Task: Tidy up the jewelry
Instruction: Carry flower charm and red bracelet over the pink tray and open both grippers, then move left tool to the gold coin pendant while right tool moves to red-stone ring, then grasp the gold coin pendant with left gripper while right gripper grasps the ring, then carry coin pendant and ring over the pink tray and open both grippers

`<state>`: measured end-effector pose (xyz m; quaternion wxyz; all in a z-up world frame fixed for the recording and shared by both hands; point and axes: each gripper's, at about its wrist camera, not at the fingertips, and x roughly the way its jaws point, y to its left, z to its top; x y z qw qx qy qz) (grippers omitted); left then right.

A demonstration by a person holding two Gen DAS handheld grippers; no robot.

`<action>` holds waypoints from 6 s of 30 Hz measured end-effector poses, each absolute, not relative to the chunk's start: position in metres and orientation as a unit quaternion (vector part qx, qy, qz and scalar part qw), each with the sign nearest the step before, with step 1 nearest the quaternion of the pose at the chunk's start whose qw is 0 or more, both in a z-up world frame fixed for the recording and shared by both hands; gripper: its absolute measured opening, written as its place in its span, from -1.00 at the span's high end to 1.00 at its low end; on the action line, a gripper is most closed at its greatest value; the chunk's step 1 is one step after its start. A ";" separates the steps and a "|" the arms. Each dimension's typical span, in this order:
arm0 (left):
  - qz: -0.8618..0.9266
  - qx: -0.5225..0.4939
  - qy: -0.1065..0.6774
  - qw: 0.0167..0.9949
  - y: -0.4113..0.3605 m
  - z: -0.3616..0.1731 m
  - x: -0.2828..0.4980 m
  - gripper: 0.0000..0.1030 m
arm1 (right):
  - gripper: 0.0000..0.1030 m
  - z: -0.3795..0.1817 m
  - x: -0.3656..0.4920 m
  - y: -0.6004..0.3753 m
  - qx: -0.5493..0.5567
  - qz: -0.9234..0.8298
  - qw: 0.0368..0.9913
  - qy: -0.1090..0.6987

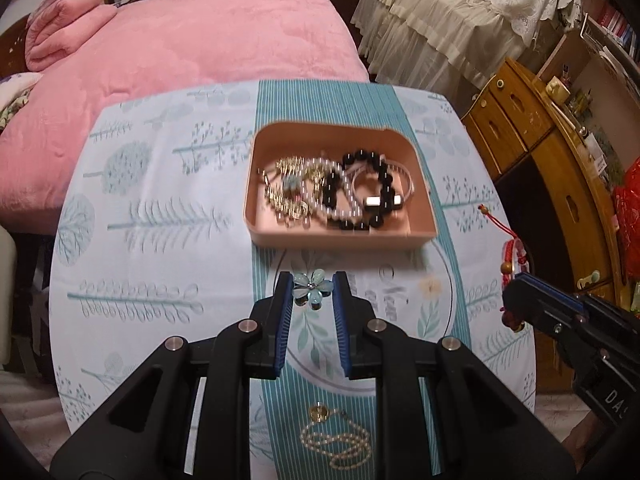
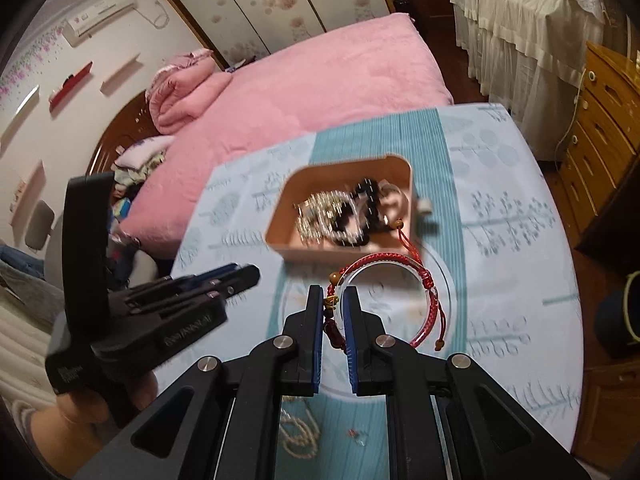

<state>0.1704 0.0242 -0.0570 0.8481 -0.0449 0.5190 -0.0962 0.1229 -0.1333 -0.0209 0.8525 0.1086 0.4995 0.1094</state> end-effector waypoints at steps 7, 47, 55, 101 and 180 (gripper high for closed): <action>-0.101 -0.043 0.505 0.856 0.022 -0.047 0.209 0.67 | 0.81 -0.008 0.174 -0.126 0.128 0.111 0.860 0.482; -0.092 -0.037 0.528 0.844 0.023 -0.075 0.251 -0.08 | 0.01 -0.045 0.247 -0.113 0.129 0.089 0.848 0.506; -0.078 -0.041 0.528 0.844 0.027 -0.066 0.220 -0.08 | 0.01 -0.034 0.208 -0.119 0.119 0.090 0.849 0.507; -0.072 -0.026 0.594 0.801 0.031 -0.142 0.026 -0.08 | 0.38 -0.138 0.005 -0.112 -0.062 0.165 0.803 0.570; -0.064 -0.074 0.546 0.832 0.043 -0.069 0.129 0.70 | 0.85 -0.069 0.078 -0.115 -0.007 0.181 0.845 0.503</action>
